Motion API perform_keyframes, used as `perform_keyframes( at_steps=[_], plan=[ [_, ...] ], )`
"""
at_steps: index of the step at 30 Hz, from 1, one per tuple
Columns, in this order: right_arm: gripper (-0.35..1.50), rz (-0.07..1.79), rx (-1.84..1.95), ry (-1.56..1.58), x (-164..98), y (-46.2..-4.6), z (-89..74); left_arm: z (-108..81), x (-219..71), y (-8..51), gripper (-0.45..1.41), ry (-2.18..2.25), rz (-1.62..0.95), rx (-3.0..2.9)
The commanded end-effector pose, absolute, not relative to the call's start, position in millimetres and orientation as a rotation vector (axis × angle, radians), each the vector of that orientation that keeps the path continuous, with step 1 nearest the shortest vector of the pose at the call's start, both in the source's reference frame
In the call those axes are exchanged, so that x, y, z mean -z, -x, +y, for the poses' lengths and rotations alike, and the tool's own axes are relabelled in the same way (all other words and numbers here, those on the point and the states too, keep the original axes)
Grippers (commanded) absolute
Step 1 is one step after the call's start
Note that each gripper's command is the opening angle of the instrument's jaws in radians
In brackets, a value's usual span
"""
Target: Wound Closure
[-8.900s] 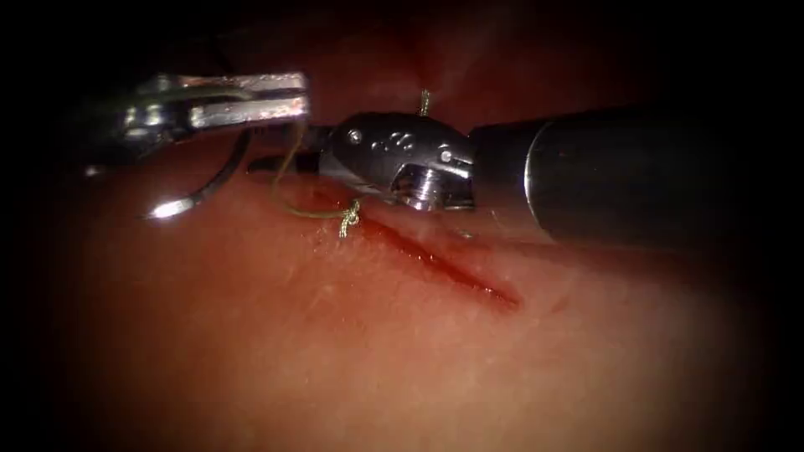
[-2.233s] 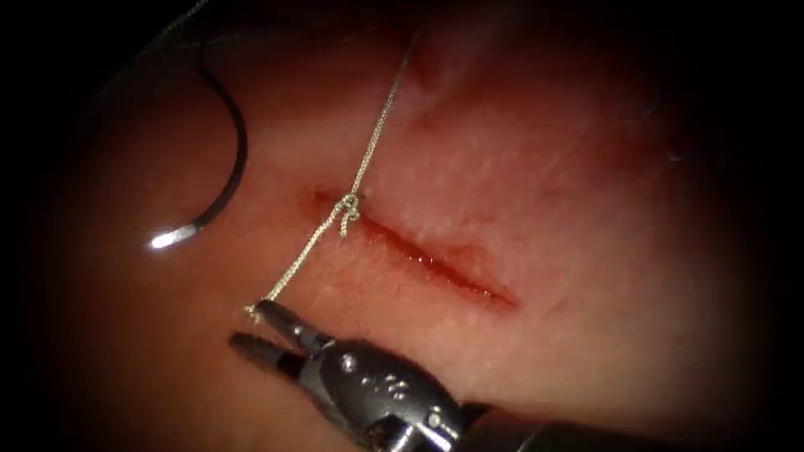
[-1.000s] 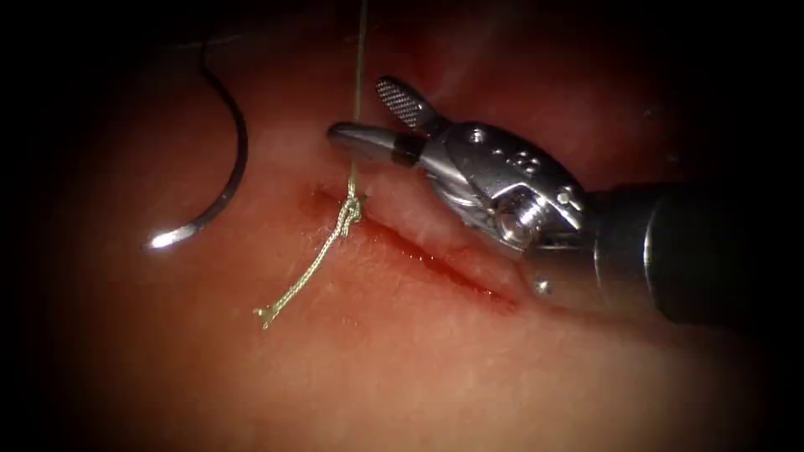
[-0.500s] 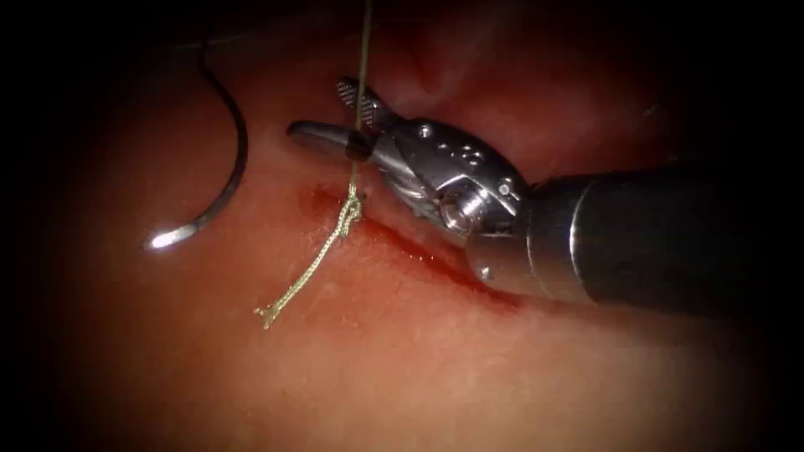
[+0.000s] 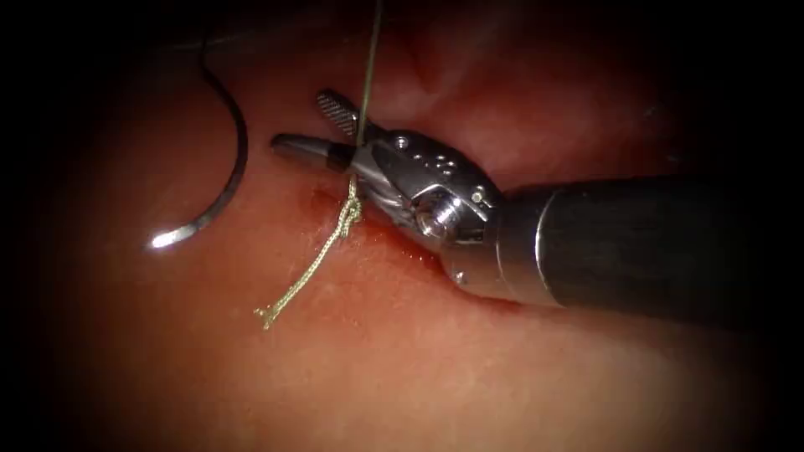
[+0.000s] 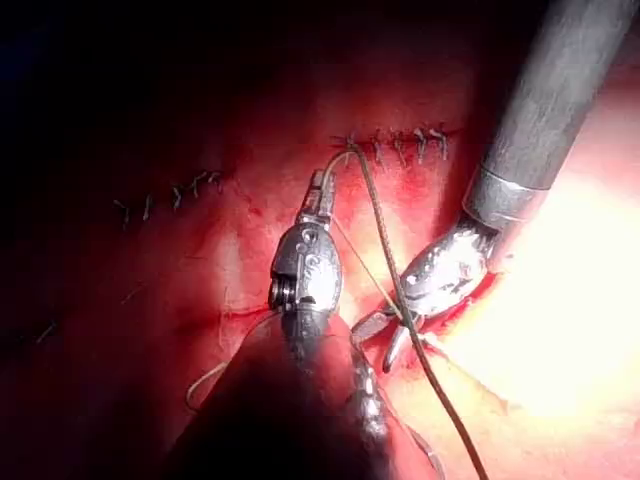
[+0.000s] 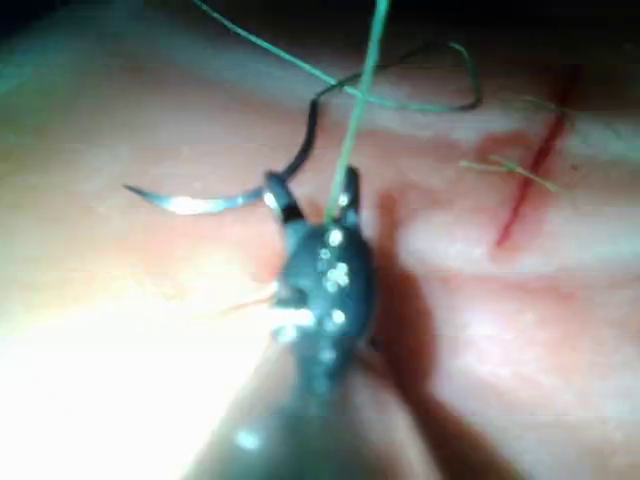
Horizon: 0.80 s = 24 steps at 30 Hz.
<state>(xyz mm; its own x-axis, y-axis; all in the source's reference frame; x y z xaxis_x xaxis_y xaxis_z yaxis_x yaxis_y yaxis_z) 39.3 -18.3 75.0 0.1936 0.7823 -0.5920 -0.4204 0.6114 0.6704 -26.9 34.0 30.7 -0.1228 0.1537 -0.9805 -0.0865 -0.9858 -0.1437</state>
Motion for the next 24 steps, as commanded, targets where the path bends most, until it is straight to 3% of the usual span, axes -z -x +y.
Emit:
perform_keyframes(
  at_steps=[1,11,15,19,20,22,24],
  plan=[
    [1.45,1.08,-0.868,-0.406,-75.6,-40.3,-18.4,34.4,-31.1,27.3,-0.45,1.968,-0.072,-2.239],
    [1.31,1.087,-0.834,-0.426,-76.2,-40.6,-19.1,34.2,-30.9,27.6,-0.45,1.973,-0.075,-2.237],
    [1.11,1.087,-0.831,-0.427,-76.1,-40.5,-19.2,34.1,-30.8,27.8,-0.45,1.975,-0.079,-2.239],
    [0.64,1.088,-0.81,-0.415,-76.1,-40.5,-19.2,34.0,-30.8,28.0,-0.45,1.976,-0.079,-2.238],
    [0.44,1.094,-0.789,-0.402,-76.1,-40.5,-19.1,34.0,-30.7,28.0,-0.45,1.976,-0.079,-2.238],
    [-0.35,1.097,-0.779,-0.384,-75.9,-40.4,-18.9,33.9,-30.7,28.0,-0.45,1.974,-0.081,-2.241],
    [-0.35,1.085,-0.789,-0.349,-75.9,-40.3,-18.6,33.9,-30.7,28.0,-0.45,1.974,-0.081,-2.242]
  ],
)
